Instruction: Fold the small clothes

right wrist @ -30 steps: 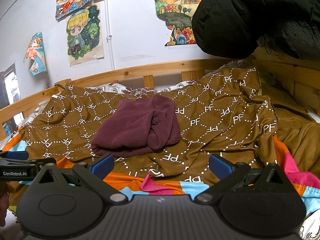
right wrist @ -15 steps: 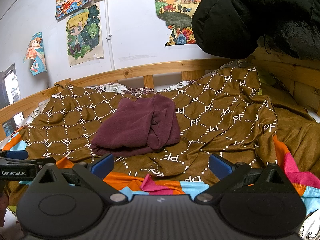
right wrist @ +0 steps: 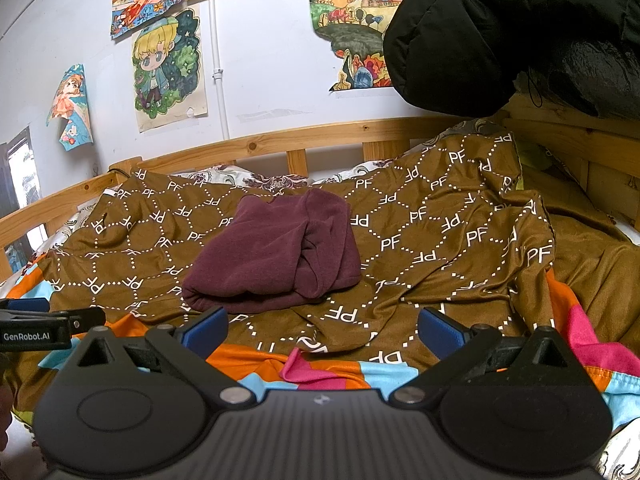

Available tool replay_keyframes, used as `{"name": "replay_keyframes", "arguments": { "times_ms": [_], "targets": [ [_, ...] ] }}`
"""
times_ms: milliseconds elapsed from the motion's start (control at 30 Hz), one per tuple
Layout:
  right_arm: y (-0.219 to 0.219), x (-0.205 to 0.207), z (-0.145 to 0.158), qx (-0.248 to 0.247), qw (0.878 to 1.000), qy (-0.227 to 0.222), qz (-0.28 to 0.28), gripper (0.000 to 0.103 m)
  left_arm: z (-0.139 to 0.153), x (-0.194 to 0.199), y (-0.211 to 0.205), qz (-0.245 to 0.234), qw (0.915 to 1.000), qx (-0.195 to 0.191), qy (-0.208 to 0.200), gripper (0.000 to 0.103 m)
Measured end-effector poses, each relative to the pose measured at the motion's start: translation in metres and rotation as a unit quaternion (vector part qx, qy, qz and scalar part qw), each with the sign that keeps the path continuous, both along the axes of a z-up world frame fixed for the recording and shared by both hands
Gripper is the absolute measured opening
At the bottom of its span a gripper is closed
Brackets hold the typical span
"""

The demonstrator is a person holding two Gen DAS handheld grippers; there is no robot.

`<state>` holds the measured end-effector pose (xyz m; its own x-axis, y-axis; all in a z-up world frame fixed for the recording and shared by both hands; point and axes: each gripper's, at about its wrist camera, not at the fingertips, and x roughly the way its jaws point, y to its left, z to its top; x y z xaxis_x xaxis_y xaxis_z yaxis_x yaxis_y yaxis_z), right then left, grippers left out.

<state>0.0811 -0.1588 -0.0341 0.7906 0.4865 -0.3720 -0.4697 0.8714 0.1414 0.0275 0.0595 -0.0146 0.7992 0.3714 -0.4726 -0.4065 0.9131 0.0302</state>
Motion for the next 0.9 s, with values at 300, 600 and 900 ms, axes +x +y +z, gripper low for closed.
{"name": "replay_keyframes", "arguments": {
  "times_ms": [300, 600, 900],
  "targets": [
    [-0.0001, 0.0, 0.0001, 0.0, 1.0, 0.0, 0.0, 0.103, -0.001, 0.0012, 0.0002, -0.001, 1.0, 0.003, 0.006, 0.102],
    [-0.0001, 0.0004, -0.0002, 0.0, 1.0, 0.0, 0.0, 0.103, -0.0012, 0.0017, 0.0001, -0.001, 0.9999, 0.005, 0.009, 0.102],
    [-0.0005, 0.0006, -0.0001, 0.0, 1.0, 0.0, 0.001, 0.103, -0.0015, 0.0016, 0.0002, 0.0, 0.9999, 0.004, 0.01, 0.102]
  ]
}}
